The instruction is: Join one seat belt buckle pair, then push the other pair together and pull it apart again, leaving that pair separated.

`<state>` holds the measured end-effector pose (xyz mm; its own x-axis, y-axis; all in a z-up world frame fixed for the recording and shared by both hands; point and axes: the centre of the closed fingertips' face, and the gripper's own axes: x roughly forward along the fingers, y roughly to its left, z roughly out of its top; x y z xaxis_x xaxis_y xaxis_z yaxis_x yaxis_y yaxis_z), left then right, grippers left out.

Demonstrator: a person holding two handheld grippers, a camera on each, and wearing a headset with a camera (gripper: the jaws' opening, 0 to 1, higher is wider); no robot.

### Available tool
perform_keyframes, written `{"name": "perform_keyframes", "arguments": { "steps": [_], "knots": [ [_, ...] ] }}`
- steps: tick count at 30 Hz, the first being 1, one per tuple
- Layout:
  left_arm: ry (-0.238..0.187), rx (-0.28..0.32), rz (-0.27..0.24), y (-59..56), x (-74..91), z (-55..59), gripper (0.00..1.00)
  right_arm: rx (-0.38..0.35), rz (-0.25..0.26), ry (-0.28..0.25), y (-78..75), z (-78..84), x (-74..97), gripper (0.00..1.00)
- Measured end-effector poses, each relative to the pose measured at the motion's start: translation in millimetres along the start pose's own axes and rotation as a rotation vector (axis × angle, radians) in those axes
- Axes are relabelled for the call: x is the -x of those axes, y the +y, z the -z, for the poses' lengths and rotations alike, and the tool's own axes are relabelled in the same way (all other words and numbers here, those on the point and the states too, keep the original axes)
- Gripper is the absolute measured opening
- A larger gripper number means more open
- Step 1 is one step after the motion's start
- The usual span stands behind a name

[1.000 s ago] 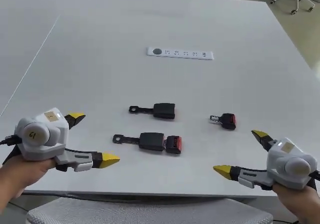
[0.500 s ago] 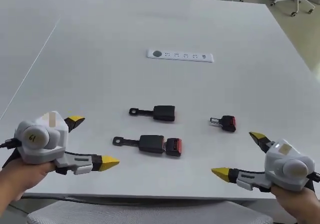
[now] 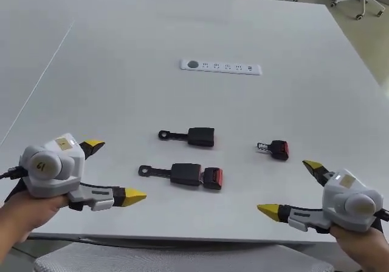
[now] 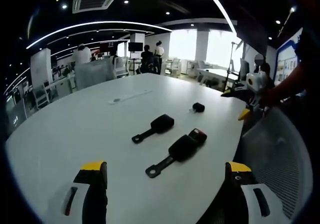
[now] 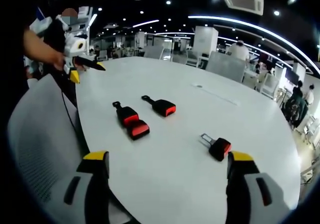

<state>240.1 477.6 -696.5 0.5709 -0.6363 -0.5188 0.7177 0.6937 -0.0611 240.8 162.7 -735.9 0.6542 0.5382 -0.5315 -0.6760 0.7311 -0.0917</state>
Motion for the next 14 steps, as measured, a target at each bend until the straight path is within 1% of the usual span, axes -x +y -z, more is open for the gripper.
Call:
{"name": "perform_keyframes", "arguments": {
  "steps": [4,14],
  "knots": [
    [0.0,0.0,-0.003,2.5,0.2,-0.1,1.0,-0.001,0.003,-0.002,-1.2,-0.4,-1.5,1.0],
    [0.009,-0.005,0.004,0.7,-2.1,2.1,1.0,-0.001,-0.004,-0.003,1.0,-1.5,-2.7,1.0]
  ]
}}
